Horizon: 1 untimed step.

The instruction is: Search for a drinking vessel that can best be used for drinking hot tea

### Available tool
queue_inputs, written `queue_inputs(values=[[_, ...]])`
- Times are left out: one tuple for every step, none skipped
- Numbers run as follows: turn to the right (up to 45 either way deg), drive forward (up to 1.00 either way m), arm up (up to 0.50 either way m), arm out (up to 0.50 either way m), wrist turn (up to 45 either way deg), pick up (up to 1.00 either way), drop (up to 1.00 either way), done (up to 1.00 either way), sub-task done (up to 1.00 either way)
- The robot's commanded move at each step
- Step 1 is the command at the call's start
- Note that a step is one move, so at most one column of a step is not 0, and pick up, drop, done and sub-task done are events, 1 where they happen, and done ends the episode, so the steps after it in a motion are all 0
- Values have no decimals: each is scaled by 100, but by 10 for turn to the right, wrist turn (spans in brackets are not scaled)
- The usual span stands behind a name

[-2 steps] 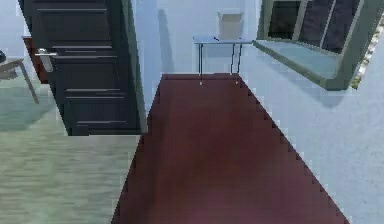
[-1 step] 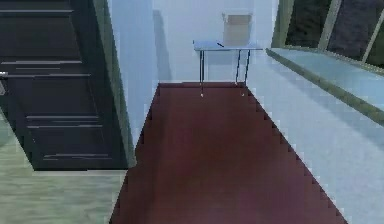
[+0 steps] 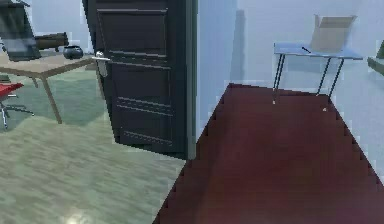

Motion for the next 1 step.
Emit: queue_inputs(values=[[0, 45, 0, 0, 0, 0, 0, 0, 0]])
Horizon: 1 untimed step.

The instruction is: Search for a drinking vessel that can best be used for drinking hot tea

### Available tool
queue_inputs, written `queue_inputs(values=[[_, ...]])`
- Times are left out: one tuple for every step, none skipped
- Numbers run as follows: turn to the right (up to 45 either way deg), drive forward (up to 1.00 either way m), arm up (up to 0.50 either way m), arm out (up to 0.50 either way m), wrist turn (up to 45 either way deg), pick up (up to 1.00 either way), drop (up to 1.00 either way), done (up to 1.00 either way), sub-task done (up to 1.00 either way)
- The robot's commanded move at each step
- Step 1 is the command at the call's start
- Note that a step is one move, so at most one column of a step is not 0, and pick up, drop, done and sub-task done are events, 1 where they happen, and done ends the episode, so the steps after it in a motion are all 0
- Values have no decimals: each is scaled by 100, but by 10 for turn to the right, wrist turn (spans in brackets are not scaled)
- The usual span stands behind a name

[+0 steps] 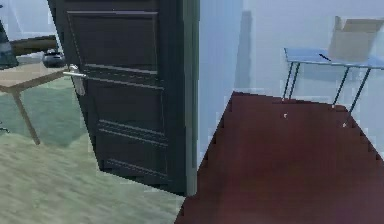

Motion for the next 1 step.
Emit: queue_inputs(values=[[-450, 0, 0, 0, 0, 0, 0, 0, 0]])
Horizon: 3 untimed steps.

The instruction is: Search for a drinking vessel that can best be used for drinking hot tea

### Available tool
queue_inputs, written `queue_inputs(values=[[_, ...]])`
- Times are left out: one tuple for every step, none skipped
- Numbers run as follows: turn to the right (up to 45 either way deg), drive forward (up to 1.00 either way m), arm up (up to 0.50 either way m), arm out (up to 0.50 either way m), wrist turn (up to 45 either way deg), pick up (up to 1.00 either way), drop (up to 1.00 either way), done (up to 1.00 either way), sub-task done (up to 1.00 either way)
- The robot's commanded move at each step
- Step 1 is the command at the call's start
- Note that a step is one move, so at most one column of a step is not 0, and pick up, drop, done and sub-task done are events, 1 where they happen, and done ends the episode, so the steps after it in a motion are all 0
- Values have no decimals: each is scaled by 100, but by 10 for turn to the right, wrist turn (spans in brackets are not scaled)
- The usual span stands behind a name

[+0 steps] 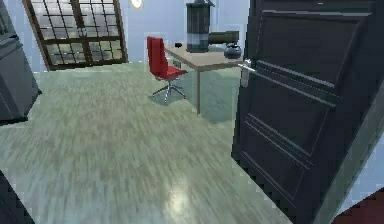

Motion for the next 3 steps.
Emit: queue_inputs(values=[[-90, 0, 0, 0, 0, 0, 0, 0, 0], [0, 100, 0, 0, 0, 0, 0, 0, 0], [0, 55, 0, 0, 0, 0, 0, 0, 0]])
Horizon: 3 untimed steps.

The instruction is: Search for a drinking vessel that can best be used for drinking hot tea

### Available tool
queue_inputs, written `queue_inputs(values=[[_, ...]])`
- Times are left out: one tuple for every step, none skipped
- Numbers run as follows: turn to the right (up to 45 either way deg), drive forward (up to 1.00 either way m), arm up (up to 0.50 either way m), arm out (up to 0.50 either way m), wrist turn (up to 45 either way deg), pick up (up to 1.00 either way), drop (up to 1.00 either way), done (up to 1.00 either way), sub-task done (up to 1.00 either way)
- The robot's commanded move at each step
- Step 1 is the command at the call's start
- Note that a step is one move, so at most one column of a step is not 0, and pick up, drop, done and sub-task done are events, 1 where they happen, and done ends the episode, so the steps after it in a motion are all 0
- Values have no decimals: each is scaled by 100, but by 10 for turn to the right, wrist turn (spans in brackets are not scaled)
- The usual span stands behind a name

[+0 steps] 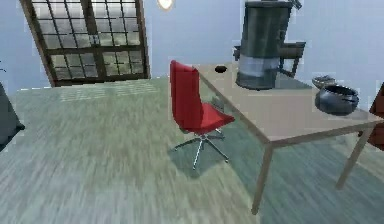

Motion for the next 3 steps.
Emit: queue_inputs(values=[[0, 10, 0, 0, 0, 0, 0, 0, 0], [450, 0, 0, 0, 0, 0, 0, 0, 0], [150, 0, 0, 0, 0, 0, 0, 0, 0]])
